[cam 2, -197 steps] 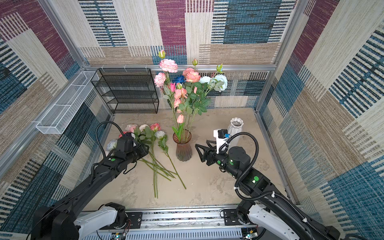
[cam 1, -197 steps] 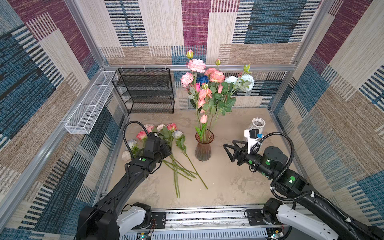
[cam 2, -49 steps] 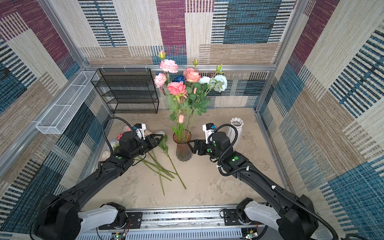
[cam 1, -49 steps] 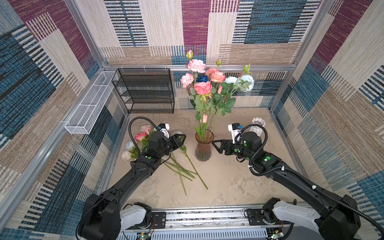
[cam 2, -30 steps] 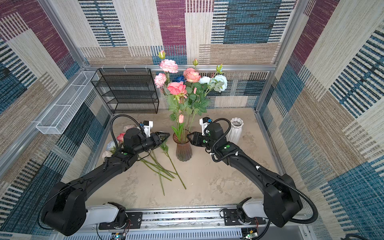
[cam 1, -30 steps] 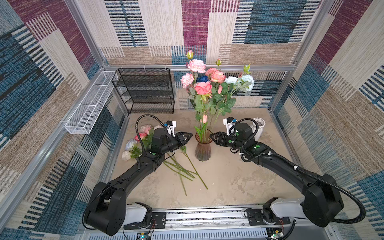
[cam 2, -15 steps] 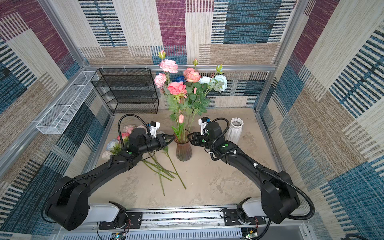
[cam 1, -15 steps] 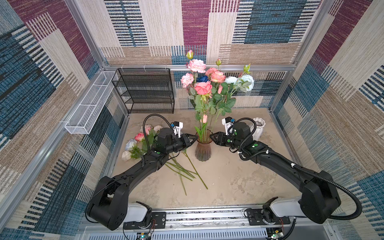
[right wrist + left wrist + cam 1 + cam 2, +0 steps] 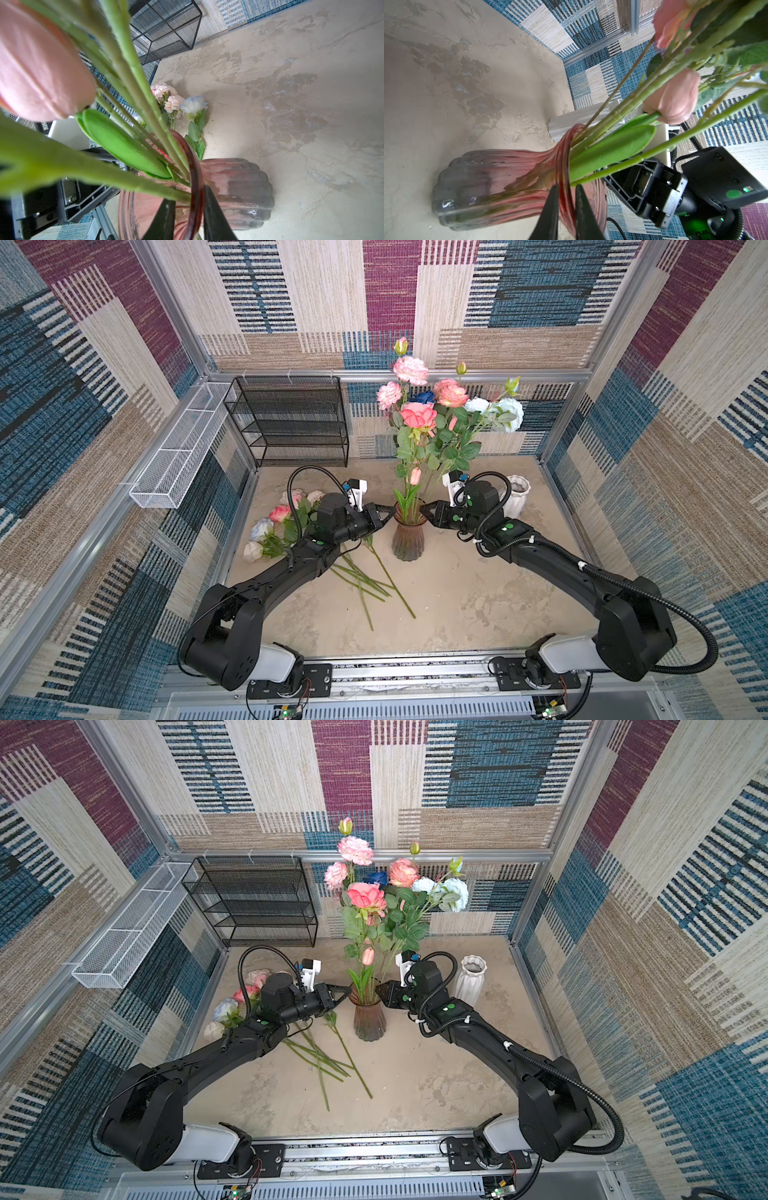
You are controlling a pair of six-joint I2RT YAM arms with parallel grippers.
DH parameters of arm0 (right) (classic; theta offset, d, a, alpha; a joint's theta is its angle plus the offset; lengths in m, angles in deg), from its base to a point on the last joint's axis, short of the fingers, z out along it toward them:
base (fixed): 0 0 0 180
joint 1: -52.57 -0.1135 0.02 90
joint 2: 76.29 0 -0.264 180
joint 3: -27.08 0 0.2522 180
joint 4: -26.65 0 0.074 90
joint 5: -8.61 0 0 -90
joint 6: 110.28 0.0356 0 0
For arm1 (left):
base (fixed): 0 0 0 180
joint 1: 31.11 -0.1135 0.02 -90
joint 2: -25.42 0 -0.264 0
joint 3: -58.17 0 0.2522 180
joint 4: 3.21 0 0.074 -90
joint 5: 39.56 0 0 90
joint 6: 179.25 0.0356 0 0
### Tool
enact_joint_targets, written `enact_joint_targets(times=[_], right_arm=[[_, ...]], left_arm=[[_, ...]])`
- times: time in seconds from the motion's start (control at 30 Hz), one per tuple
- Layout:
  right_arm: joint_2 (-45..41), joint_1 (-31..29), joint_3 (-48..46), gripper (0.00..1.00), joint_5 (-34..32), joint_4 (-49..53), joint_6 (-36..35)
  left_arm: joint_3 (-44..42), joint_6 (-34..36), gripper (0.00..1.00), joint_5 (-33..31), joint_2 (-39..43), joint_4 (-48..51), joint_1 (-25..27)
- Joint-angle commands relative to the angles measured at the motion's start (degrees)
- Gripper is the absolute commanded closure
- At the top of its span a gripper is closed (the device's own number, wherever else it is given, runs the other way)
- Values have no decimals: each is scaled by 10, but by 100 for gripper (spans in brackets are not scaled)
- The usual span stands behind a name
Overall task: Arrange the flowers into the vase
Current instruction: 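Close both grippers around the pink vase neck from opposite sides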
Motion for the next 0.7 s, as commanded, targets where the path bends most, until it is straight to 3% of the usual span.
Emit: enact_joint_targets(times=[0.0, 0.67], right_arm=[[11, -1, 8, 77, -3, -7, -18], [145, 14, 133, 80, -19, 7, -71]], left_arm=[[9, 11, 86, -3, -5, -1, 3], [100, 32, 87, -38, -116, -13, -29]])
